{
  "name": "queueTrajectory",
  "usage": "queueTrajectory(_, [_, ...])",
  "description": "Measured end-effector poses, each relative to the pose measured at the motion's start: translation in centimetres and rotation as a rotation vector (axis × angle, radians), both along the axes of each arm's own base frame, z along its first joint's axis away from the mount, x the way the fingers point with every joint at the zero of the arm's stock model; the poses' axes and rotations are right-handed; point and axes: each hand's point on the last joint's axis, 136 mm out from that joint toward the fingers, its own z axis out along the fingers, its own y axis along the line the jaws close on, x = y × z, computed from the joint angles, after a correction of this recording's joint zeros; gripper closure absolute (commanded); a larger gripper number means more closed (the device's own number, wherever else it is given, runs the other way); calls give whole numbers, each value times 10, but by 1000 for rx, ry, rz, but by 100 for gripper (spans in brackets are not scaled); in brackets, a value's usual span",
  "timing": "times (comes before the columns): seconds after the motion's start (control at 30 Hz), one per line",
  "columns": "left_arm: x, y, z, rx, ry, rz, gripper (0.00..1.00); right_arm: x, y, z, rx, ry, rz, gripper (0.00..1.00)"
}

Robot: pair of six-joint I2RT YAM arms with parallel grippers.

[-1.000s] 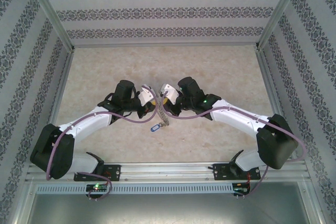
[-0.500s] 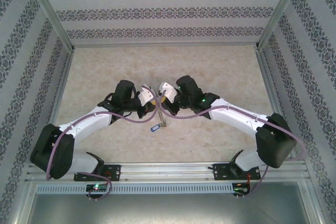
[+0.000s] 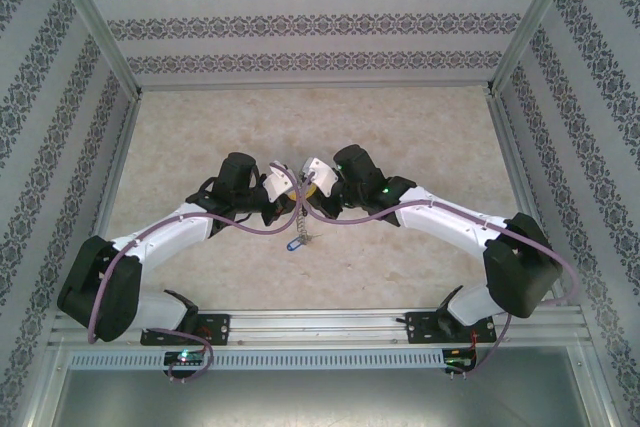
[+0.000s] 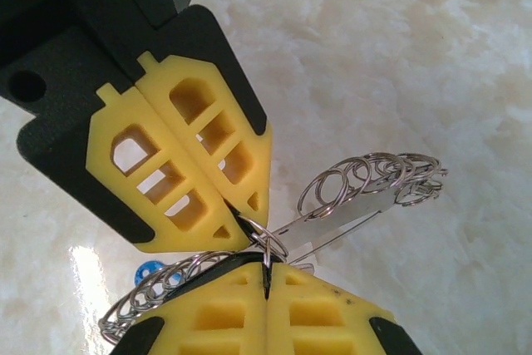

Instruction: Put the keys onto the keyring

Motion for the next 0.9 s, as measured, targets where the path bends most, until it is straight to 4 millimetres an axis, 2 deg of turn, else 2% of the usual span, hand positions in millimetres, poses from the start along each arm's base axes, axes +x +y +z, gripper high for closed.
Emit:
queueTrajectory(0.4, [1, 0, 1, -3, -7, 1, 100, 2, 0, 2, 32, 54, -53, 100])
queueTrajectory(0.63, [7, -3, 9, -40, -28, 20, 100, 11, -10, 4, 106, 170, -89, 100])
queueTrajectory(0.9, [9, -5, 11, -70, -43, 25, 100, 12, -14, 9, 197, 291, -90, 100])
